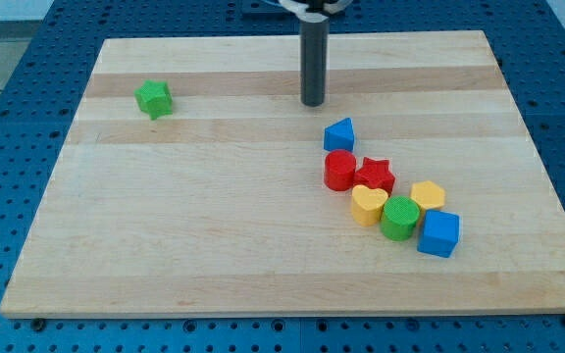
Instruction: Move your hand closer to the red star
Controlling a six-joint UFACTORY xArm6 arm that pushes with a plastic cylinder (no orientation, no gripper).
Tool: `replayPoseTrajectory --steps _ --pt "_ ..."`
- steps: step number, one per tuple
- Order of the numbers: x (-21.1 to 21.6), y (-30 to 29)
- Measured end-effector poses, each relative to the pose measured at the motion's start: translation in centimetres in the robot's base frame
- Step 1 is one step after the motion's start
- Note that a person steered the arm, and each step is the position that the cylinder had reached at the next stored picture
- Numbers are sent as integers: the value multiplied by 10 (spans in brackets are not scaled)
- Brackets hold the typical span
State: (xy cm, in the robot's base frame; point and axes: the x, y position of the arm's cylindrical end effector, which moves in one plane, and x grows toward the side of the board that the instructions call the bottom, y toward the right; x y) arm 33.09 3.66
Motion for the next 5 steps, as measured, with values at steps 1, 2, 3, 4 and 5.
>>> replayPoseTrajectory --steps 1,2,3,4,5 --pt "-1 40" --pt "0 44" --pt "0 44" --pt "14 44" --pt "45 51"
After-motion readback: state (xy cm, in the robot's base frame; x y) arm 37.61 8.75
